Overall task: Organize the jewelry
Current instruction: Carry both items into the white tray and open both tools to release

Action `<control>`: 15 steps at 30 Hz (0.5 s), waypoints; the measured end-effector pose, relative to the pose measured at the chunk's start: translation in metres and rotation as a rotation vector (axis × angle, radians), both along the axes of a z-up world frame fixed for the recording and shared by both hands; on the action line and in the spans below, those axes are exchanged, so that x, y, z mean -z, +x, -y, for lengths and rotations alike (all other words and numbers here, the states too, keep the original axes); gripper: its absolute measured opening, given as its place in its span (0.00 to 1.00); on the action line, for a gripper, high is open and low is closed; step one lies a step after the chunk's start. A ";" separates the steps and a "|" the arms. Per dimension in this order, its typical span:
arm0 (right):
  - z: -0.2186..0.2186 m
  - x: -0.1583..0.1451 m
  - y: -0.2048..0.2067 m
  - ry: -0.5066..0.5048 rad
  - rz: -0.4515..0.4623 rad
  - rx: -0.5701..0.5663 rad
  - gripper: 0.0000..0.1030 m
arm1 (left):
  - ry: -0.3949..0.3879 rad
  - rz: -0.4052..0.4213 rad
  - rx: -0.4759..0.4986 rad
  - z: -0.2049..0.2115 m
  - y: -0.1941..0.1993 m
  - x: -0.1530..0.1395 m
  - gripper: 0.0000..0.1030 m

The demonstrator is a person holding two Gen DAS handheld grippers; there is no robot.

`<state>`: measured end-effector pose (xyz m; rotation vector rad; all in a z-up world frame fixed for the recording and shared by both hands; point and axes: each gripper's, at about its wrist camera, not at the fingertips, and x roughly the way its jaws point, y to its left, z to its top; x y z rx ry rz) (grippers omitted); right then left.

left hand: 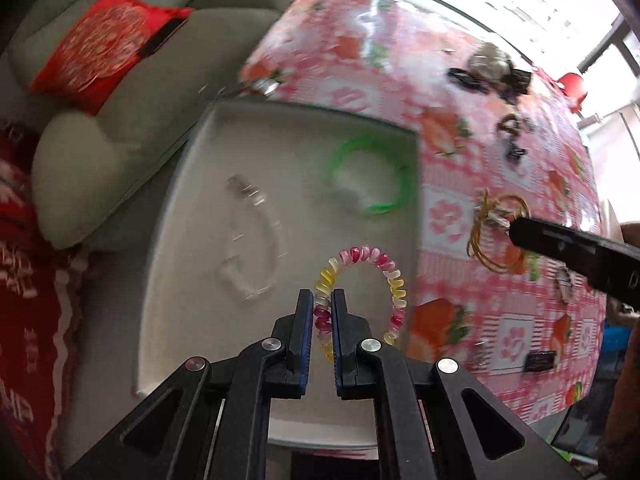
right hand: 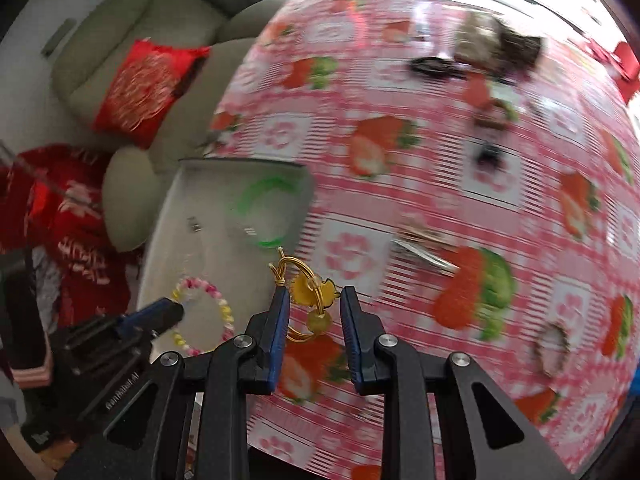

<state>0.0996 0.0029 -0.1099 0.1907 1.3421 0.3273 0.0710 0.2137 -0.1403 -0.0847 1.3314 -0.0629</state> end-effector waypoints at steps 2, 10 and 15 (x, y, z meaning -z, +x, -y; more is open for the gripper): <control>-0.021 0.007 0.005 0.015 -0.015 -0.030 0.27 | 0.006 -0.025 -0.023 -0.015 -0.004 0.012 0.15; -0.083 0.045 0.015 0.014 -0.086 -0.126 0.27 | 0.031 -0.096 -0.080 -0.046 -0.015 0.050 0.15; -0.096 0.069 0.020 -0.027 -0.126 -0.146 0.27 | 0.054 -0.109 -0.082 -0.050 -0.014 0.065 0.15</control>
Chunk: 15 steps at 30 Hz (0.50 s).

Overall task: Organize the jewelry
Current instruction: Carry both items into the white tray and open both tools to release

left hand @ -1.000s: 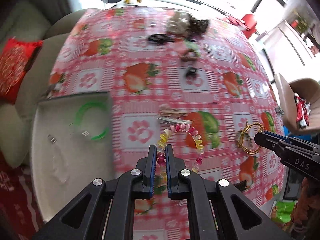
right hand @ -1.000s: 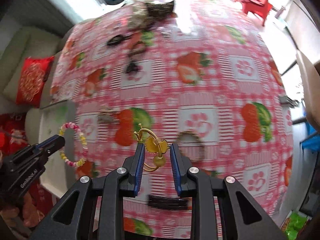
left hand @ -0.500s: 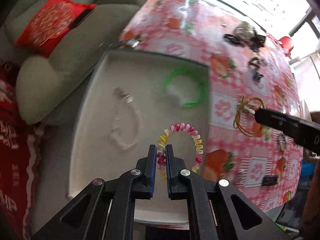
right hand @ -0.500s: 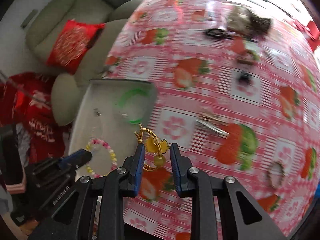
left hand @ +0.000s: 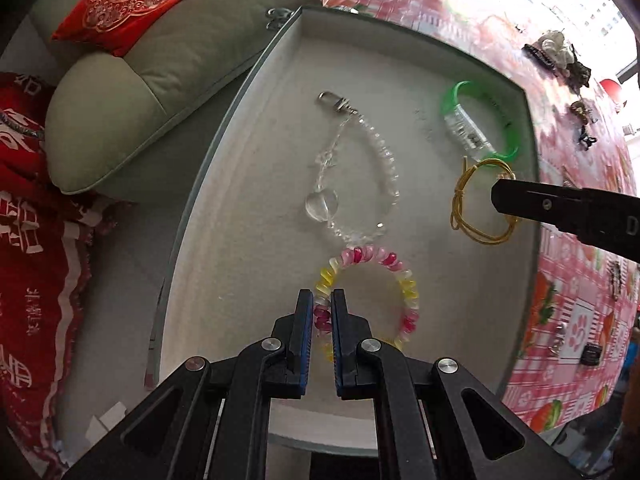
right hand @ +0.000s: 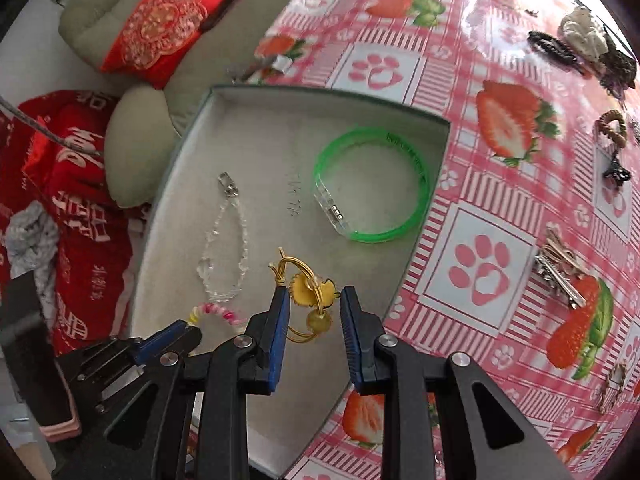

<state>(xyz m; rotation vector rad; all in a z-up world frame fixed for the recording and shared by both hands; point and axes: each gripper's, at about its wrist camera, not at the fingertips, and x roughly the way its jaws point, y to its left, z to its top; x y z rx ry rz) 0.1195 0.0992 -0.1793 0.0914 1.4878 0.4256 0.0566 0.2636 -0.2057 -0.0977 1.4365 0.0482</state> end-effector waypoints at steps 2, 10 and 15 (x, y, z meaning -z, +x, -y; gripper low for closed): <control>-0.002 0.007 0.002 -0.022 -0.007 -0.004 0.27 | 0.021 0.006 0.000 0.000 0.000 0.003 0.15; -0.013 0.026 0.008 -0.084 -0.025 -0.034 0.28 | 0.089 0.004 0.023 0.006 0.001 0.005 0.15; -0.021 0.025 0.010 -0.084 -0.023 -0.055 0.44 | 0.092 0.005 0.018 0.009 0.002 0.000 0.15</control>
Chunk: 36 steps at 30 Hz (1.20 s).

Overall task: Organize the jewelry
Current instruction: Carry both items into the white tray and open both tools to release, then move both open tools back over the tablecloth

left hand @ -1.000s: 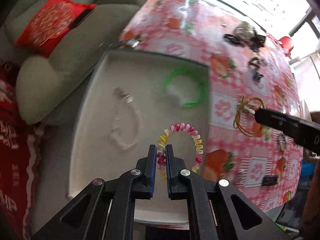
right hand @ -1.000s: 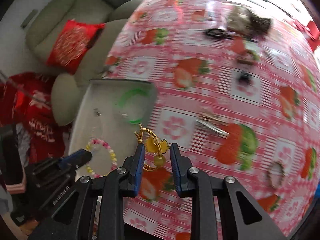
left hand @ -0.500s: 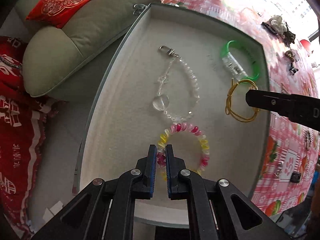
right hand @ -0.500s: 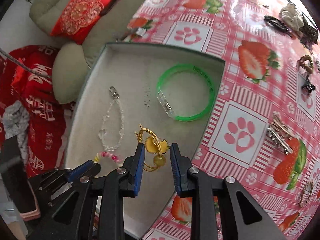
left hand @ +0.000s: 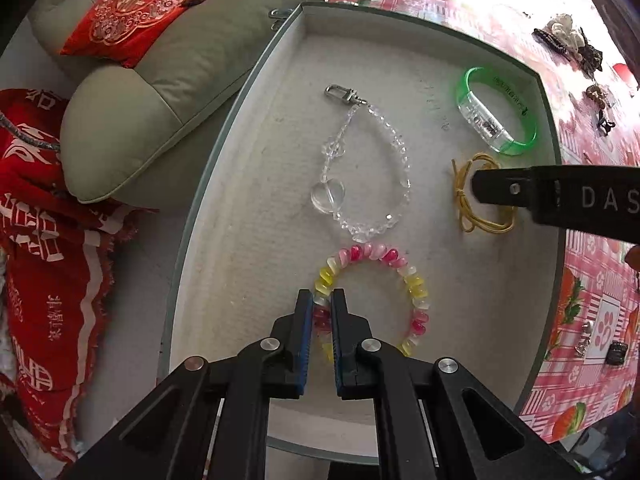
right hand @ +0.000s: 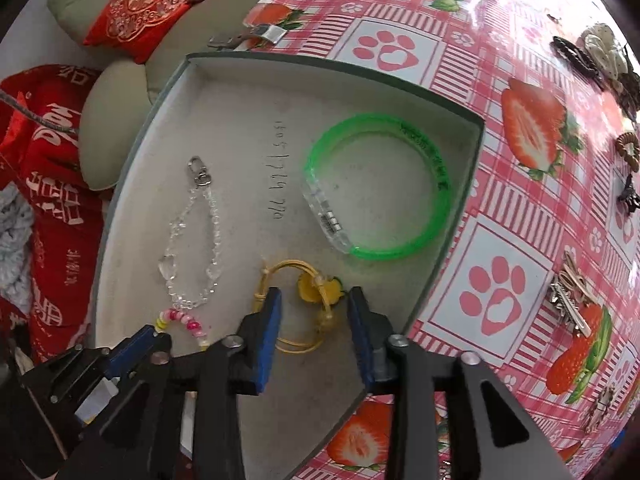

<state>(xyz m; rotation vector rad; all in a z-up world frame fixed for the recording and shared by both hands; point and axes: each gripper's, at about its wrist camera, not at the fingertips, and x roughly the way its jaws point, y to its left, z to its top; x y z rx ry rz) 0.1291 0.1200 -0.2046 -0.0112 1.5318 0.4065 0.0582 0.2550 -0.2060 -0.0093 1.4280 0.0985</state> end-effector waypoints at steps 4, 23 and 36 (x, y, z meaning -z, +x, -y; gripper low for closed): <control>-0.003 -0.004 0.000 0.021 0.001 0.001 0.54 | -0.020 0.006 -0.001 -0.002 0.000 -0.006 0.40; 0.068 -0.064 -0.003 0.128 0.078 0.190 0.79 | 0.044 0.072 0.083 0.034 0.010 -0.046 1.00; 0.200 -0.066 -0.058 0.021 0.044 0.463 0.80 | -0.037 0.100 0.257 0.115 0.032 -0.077 1.00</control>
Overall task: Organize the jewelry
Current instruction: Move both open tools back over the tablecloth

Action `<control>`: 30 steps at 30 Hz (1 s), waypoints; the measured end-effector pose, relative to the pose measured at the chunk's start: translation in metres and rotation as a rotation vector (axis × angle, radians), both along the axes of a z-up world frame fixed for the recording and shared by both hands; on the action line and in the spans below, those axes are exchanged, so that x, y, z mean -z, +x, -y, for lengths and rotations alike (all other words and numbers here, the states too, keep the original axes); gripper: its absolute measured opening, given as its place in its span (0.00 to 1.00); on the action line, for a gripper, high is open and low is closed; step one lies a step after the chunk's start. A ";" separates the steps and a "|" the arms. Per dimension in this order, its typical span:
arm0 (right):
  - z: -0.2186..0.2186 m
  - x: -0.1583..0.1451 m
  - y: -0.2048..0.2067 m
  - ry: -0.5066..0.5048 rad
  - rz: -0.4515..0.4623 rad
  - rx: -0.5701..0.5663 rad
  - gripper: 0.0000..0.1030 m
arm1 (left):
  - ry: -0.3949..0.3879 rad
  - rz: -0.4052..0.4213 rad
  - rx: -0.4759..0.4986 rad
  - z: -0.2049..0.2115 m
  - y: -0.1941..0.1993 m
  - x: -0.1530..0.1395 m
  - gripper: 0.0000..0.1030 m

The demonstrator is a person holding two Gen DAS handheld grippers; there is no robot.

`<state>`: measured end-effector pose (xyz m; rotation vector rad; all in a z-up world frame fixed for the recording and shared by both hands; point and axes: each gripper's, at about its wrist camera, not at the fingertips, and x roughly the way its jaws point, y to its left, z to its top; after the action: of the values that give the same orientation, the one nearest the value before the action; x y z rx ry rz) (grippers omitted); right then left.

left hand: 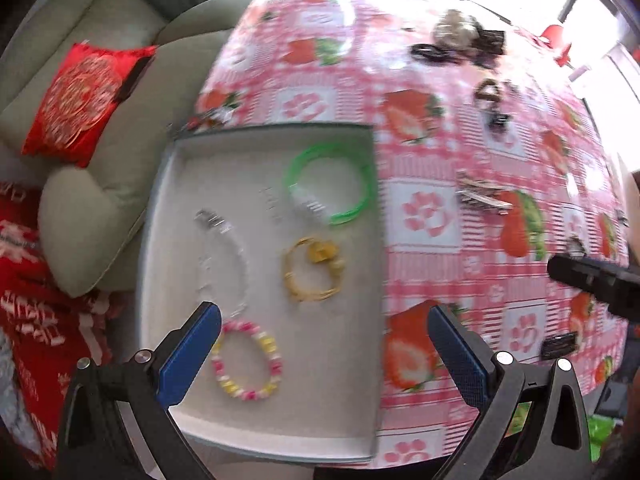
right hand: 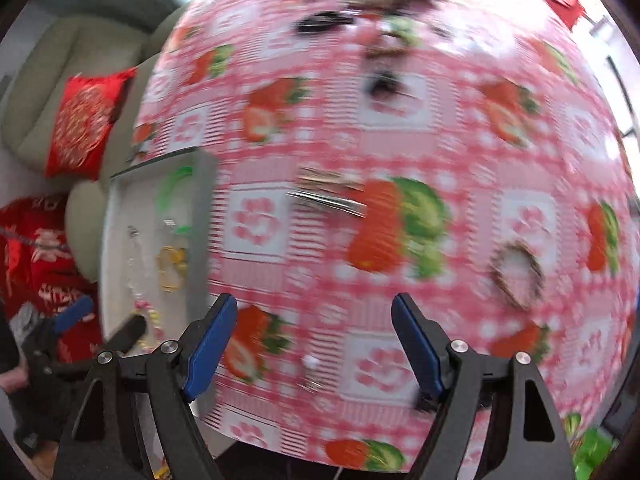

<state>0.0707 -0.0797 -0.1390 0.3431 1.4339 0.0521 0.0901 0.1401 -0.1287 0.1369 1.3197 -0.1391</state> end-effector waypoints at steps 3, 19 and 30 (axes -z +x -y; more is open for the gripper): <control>0.031 0.004 -0.017 -0.024 -0.023 0.077 0.80 | -0.033 -0.028 0.041 0.025 0.006 0.000 1.00; 0.131 0.027 -0.048 -0.118 -0.080 0.200 0.80 | -0.169 -0.193 -0.138 0.114 0.040 0.042 1.00; 0.163 0.046 -0.036 -0.154 -0.075 0.160 0.79 | -0.126 -0.199 -0.260 0.128 0.068 0.073 0.97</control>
<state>0.0344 -0.2423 -0.1846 0.3345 1.4701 -0.2016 0.1581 0.0124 -0.2020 -0.1594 1.5106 -0.0139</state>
